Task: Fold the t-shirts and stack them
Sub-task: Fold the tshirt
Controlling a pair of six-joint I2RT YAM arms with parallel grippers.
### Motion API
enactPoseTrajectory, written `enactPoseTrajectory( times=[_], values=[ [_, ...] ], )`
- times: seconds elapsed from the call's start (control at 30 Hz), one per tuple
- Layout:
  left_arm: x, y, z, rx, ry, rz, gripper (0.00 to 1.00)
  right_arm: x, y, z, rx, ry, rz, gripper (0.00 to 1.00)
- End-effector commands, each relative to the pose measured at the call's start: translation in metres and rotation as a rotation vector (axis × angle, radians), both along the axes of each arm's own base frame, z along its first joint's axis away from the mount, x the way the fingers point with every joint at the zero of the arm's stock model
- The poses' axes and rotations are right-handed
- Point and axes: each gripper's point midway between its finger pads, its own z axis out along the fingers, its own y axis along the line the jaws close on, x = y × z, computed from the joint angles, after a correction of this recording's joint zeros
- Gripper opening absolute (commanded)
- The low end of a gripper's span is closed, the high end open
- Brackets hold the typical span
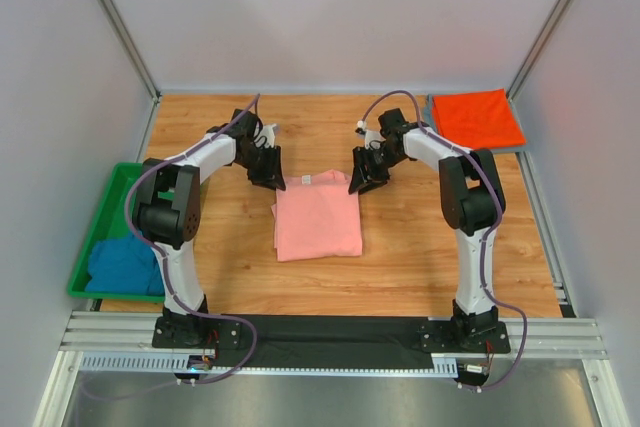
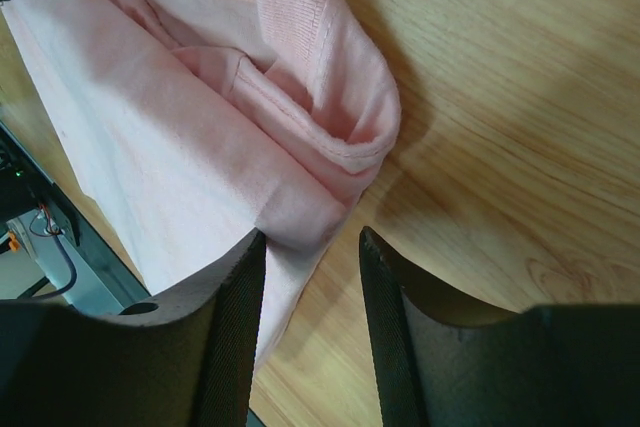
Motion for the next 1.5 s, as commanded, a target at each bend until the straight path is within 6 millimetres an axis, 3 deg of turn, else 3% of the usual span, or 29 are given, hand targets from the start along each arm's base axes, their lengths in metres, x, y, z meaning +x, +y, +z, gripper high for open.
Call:
enactPoseTrajectory(
  times=[0.0,0.23,0.33,0.37,0.5,0.6,0.83,1.0,1.1,1.17,1.27,1.3,1.37,1.4,1.47],
  values=[
    [0.019,-0.010,0.014,-0.041,-0.089,-0.040,0.38,0.018,0.009,0.012,0.043,-0.092,0.028,0.44],
    [0.020,-0.008,0.012,-0.028,-0.090,-0.036,0.41,0.026,0.011,0.016,0.045,-0.134,0.021,0.43],
    [0.019,-0.008,0.010,-0.029,-0.084,-0.039,0.37,0.028,0.011,0.016,0.044,-0.138,0.023,0.40],
    [0.019,-0.009,0.010,-0.031,-0.086,-0.038,0.34,0.029,0.010,0.016,0.042,-0.139,0.019,0.36],
    [0.021,-0.009,0.017,-0.036,-0.094,-0.029,0.02,0.031,0.011,0.023,0.035,-0.166,0.017,0.15],
    [0.024,-0.006,0.027,-0.022,-0.110,0.005,0.00,0.034,0.006,0.031,-0.009,-0.202,-0.001,0.00],
    [0.022,-0.001,0.047,0.015,-0.136,0.066,0.00,0.029,0.009,0.062,-0.030,-0.305,-0.020,0.00],
    [0.019,0.001,0.053,0.043,-0.109,0.109,0.00,0.031,0.011,0.071,-0.021,-0.311,-0.039,0.00],
    [0.029,0.004,0.065,0.046,-0.155,0.152,0.00,0.039,0.011,0.073,-0.020,-0.341,-0.054,0.00],
    [0.041,0.009,0.068,0.059,-0.169,0.221,0.00,0.054,0.013,0.073,-0.022,-0.396,-0.070,0.00],
    [0.064,0.017,0.054,0.048,-0.166,0.322,0.00,0.077,0.016,0.061,-0.018,-0.453,-0.102,0.00],
    [0.066,0.020,0.034,0.075,-0.118,0.342,0.00,0.082,0.017,0.057,-0.021,-0.454,-0.107,0.00],
    [0.078,0.022,0.032,0.087,-0.093,0.364,0.00,0.094,0.018,0.045,-0.027,-0.450,-0.115,0.04],
    [0.079,0.023,0.018,0.103,-0.057,0.366,0.00,0.097,0.019,0.042,-0.025,-0.449,-0.115,0.07],
    [0.091,0.023,0.019,0.109,-0.079,0.382,0.03,0.108,0.022,0.040,-0.011,-0.451,-0.114,0.20]
  ],
)
